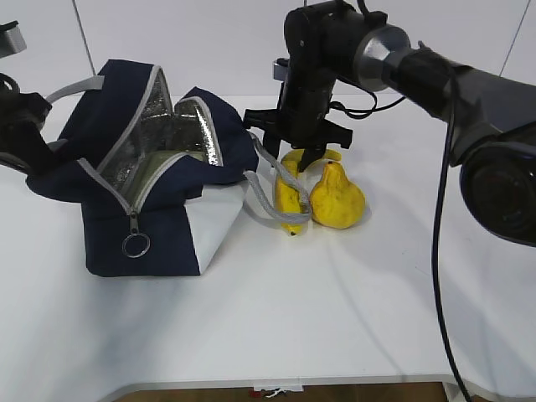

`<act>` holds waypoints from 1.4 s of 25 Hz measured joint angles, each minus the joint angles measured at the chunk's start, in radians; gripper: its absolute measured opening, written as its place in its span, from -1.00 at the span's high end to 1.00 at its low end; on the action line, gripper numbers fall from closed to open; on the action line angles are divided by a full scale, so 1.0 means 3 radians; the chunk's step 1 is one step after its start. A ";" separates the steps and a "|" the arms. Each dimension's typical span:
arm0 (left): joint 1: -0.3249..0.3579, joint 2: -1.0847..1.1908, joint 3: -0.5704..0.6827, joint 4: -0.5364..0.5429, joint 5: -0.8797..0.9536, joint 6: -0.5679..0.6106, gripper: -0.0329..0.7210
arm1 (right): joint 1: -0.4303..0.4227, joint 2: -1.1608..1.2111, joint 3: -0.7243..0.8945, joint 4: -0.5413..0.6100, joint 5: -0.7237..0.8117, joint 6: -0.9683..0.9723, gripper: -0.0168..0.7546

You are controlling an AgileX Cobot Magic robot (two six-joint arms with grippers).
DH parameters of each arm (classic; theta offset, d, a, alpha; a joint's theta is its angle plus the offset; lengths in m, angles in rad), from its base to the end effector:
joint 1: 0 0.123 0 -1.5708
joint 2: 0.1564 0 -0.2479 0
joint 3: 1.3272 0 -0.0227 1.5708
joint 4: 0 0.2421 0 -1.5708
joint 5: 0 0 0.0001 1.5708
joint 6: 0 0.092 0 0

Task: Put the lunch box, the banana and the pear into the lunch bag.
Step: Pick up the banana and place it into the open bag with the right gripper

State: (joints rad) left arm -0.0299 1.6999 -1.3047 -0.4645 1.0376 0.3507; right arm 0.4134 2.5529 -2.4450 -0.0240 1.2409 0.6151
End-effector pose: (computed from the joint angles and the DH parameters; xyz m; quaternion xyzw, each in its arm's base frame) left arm 0.3292 -0.0454 0.2274 0.0906 0.9673 -0.1900 0.1415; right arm 0.4546 0.1971 0.1569 0.0974 0.9832 0.0654 0.1399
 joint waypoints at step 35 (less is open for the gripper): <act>0.0000 0.0000 0.0000 0.0000 0.0000 0.0000 0.93 | 0.0000 0.0037 0.0000 -0.0036 -0.0006 0.0006 0.19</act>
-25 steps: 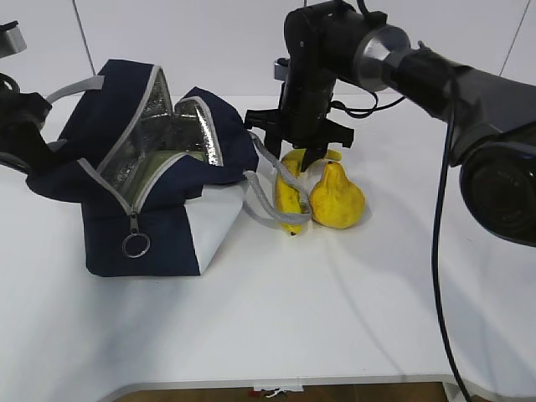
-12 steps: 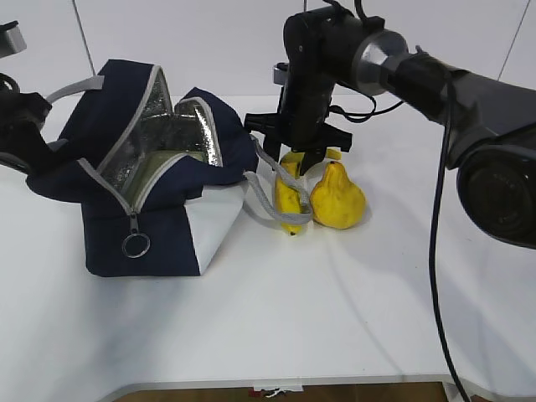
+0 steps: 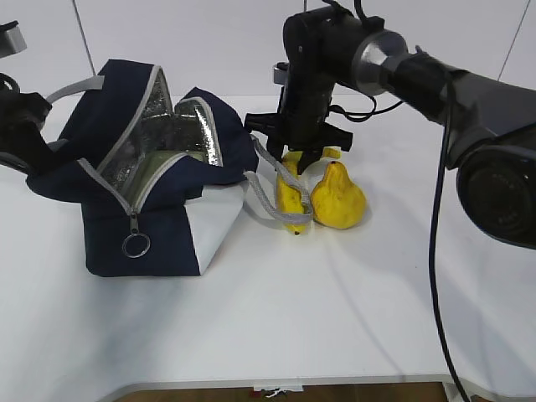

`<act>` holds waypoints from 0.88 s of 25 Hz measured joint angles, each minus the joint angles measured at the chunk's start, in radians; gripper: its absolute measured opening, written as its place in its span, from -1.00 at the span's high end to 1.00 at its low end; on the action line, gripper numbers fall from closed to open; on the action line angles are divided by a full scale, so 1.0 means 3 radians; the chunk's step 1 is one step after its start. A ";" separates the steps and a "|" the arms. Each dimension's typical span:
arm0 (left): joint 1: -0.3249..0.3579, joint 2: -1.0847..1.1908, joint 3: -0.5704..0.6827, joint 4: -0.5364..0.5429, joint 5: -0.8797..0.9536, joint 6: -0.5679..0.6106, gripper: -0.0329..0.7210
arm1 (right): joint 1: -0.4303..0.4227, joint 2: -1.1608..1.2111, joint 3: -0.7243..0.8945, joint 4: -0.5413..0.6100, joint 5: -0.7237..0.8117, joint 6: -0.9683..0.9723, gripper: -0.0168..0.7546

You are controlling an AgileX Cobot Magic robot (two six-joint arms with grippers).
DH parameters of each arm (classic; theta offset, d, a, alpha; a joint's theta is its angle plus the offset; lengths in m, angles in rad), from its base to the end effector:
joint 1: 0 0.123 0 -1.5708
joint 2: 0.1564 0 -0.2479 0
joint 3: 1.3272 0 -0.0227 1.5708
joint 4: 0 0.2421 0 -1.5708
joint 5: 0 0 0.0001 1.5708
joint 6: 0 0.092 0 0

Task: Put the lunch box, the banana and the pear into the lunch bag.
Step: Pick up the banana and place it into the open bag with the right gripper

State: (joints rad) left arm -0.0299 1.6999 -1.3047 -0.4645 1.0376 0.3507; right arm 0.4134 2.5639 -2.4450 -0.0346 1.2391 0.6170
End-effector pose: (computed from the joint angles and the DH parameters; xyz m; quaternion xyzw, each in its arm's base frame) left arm 0.3292 -0.0454 0.2274 0.0906 0.9673 -0.1900 0.1415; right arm 0.4554 0.1965 0.1515 0.0974 0.9838 0.0588 0.1384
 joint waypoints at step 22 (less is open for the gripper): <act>0.0000 0.0000 0.0000 0.0000 0.0000 0.0000 0.93 | 0.0000 0.0033 -0.1097 -0.0350 0.0053 -0.0199 0.21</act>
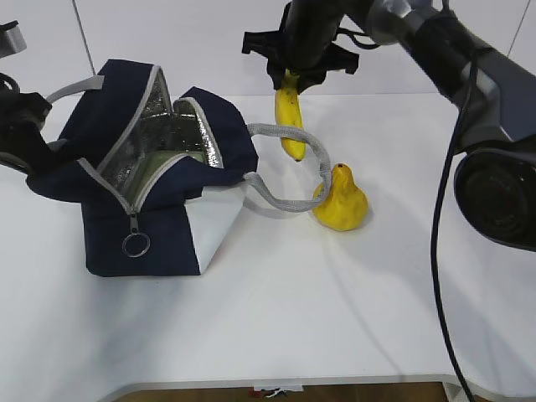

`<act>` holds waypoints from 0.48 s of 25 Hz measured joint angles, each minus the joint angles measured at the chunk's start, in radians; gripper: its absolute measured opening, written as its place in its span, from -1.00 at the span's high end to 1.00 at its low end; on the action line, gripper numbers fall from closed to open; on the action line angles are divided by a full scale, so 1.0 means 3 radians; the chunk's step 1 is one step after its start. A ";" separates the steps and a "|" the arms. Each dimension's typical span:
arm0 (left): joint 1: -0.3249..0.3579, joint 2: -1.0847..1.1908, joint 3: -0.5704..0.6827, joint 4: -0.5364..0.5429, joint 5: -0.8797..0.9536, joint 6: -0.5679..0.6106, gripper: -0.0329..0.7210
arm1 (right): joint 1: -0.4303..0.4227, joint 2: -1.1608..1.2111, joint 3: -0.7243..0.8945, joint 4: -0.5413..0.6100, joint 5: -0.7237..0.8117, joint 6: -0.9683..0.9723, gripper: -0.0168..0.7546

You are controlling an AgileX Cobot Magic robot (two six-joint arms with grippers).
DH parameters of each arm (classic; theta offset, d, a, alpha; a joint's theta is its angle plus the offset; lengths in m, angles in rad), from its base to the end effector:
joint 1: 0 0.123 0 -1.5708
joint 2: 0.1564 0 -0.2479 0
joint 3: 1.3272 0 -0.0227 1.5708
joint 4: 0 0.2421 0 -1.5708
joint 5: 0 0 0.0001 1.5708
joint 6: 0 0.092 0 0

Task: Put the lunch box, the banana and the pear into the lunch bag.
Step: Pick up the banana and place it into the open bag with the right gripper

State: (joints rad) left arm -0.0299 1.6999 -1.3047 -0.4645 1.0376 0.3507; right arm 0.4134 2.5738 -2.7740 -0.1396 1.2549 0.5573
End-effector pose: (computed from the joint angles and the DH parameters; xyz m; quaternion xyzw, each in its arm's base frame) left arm 0.3292 -0.0454 0.2274 0.0906 0.9673 -0.1900 0.1415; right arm 0.4672 0.1917 0.2375 0.0675 0.9501 0.0766 0.2947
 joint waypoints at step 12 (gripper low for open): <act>0.0000 0.0000 0.0000 0.0000 0.0000 0.0000 0.93 | 0.0000 -0.0154 -0.0497 0.0088 0.0047 -0.0468 0.21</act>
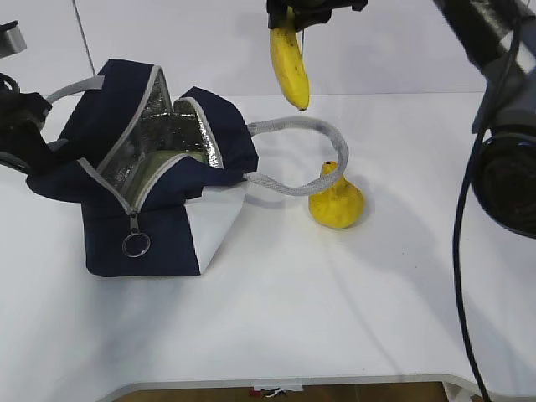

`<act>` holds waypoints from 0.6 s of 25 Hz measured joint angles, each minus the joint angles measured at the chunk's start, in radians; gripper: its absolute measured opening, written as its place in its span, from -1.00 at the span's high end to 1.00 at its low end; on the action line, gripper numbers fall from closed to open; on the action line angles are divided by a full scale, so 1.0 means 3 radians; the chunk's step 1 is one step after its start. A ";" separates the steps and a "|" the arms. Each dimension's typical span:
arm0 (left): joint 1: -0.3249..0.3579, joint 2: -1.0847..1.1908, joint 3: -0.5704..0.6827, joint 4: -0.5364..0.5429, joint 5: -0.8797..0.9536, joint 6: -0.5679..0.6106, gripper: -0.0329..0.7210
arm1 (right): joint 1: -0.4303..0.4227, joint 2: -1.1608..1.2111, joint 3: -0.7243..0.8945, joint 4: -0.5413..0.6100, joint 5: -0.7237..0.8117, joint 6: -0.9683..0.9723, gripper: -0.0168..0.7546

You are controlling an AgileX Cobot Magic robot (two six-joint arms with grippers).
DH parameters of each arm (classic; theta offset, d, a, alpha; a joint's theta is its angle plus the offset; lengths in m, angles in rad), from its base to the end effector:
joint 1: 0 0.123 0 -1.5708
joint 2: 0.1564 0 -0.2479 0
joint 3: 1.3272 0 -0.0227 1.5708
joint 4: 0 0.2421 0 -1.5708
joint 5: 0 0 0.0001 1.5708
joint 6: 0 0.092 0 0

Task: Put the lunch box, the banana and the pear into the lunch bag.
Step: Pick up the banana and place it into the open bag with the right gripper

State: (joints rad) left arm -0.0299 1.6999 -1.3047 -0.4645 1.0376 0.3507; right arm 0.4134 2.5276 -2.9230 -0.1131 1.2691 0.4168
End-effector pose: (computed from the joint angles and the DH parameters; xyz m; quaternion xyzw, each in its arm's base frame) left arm 0.3292 -0.0454 0.2274 0.0906 0.9673 -0.1900 0.1415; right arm 0.4536 0.1881 0.3003 0.0067 0.9226 0.1024 0.3719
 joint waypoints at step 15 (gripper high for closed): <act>0.0000 0.0000 0.0000 -0.0016 0.0000 0.0000 0.93 | -0.0001 -0.0573 -0.0020 0.1062 0.0021 -0.0350 0.21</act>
State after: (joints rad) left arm -0.0299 1.6999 -1.3047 -0.4692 1.0376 0.3507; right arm 0.4130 2.3557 -2.9288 0.2057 1.2753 0.3118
